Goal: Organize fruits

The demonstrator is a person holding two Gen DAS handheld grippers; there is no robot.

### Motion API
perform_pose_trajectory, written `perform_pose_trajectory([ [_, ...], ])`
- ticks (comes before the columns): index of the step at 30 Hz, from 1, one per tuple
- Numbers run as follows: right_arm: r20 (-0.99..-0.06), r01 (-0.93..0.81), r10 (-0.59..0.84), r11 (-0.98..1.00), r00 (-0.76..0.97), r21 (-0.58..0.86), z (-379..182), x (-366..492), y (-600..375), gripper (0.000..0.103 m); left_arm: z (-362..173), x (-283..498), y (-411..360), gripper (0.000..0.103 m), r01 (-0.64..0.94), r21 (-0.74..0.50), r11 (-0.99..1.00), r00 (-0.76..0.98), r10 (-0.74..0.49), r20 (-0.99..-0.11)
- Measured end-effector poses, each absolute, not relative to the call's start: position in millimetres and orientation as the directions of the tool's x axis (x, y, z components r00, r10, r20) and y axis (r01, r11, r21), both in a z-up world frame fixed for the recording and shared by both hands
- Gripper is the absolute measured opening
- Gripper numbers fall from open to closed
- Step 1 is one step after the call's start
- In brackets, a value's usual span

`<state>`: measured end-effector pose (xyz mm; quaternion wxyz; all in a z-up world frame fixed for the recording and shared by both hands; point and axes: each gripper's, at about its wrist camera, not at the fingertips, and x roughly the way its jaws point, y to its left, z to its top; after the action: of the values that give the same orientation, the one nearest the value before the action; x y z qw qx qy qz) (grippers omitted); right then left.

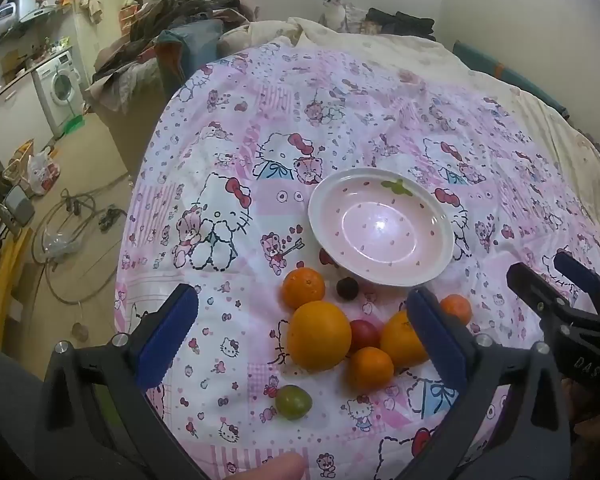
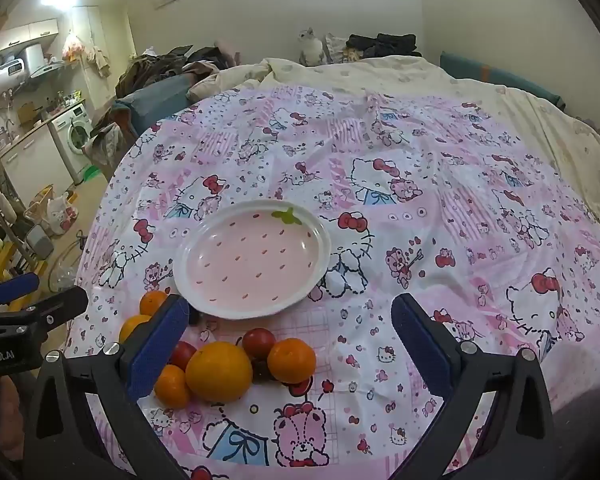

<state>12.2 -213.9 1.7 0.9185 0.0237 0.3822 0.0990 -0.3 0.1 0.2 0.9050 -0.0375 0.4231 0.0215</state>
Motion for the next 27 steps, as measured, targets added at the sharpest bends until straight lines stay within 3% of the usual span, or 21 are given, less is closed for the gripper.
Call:
perform_pose_trajectory([
  [27, -0.698, -0.162, 0.201, 0.979, 0.688, 0.122, 0.6, 13.3, -215.3, 0.103, -7.4, -0.2, 2.7, 0.103, -0.073, -0.044, 0.996, 0.621, 0.011, -0.784],
])
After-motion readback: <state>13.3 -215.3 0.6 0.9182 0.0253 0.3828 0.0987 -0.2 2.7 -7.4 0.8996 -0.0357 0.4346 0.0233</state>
